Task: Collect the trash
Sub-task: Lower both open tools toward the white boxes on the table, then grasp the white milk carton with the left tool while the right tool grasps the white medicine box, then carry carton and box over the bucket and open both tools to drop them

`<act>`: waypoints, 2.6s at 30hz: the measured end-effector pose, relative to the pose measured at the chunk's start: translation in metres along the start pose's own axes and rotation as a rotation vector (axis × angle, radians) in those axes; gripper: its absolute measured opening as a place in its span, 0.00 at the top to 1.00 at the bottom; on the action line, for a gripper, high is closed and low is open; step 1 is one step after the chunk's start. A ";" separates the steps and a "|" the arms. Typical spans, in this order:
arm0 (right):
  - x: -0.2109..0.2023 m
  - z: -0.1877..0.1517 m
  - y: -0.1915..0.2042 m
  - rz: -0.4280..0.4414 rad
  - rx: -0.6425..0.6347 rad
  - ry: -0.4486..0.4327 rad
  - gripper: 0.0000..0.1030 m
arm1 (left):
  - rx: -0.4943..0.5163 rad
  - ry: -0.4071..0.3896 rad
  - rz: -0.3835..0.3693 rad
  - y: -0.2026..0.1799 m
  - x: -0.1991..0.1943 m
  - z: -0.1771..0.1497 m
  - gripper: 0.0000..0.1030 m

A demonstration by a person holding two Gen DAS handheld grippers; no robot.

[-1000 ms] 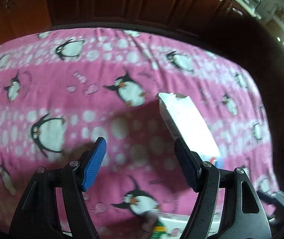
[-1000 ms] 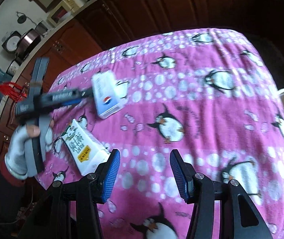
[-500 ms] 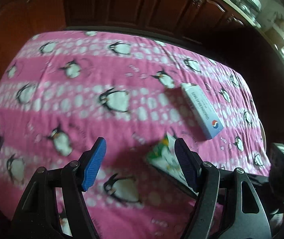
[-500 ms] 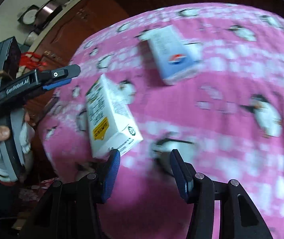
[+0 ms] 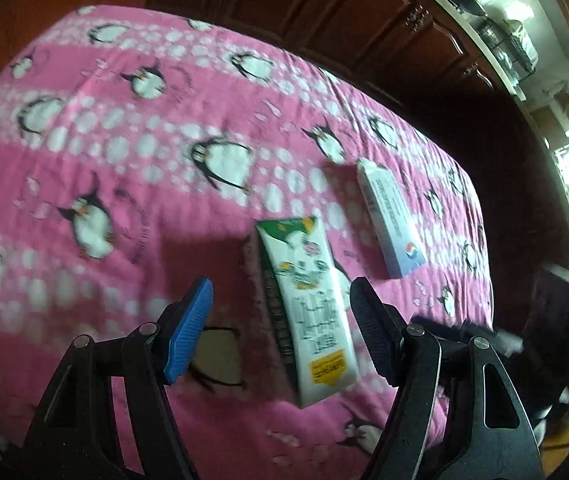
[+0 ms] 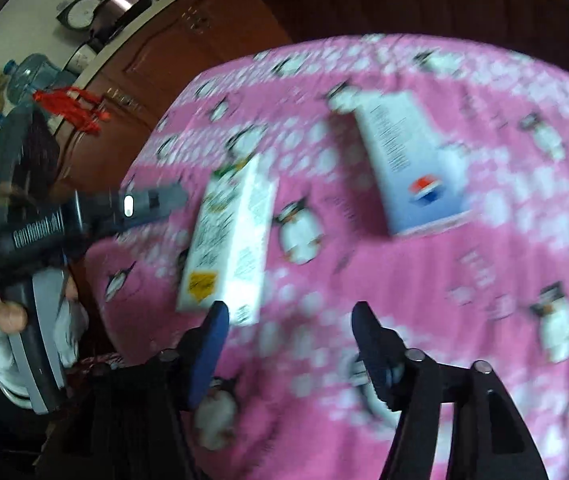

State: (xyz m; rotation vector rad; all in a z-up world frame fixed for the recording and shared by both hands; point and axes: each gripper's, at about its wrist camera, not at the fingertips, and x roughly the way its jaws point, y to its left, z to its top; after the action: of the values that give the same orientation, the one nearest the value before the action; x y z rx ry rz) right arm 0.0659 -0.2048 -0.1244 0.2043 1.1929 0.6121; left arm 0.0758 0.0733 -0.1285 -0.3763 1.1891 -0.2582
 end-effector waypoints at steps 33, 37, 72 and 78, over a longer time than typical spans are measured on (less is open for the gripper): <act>-0.001 0.039 -0.039 -0.216 -0.031 -0.155 0.53 | 0.166 -0.024 0.102 -0.045 0.034 -0.013 0.45; -0.022 0.024 -0.044 -0.206 0.002 -0.183 0.53 | 0.199 -0.036 0.098 -0.061 0.029 -0.014 0.46; -0.183 -0.097 -0.150 -0.318 0.304 -0.402 0.53 | 0.525 -0.024 -0.025 -0.244 0.053 -0.052 0.47; -0.206 -0.118 -0.179 -0.352 0.379 -0.427 0.53 | 0.576 -0.001 -0.050 -0.278 0.069 -0.058 0.48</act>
State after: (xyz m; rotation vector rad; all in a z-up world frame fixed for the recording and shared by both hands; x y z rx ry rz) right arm -0.0289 -0.4834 -0.0843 0.4127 0.8885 0.0219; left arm 0.0466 -0.2148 -0.0904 0.0985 1.0512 -0.6242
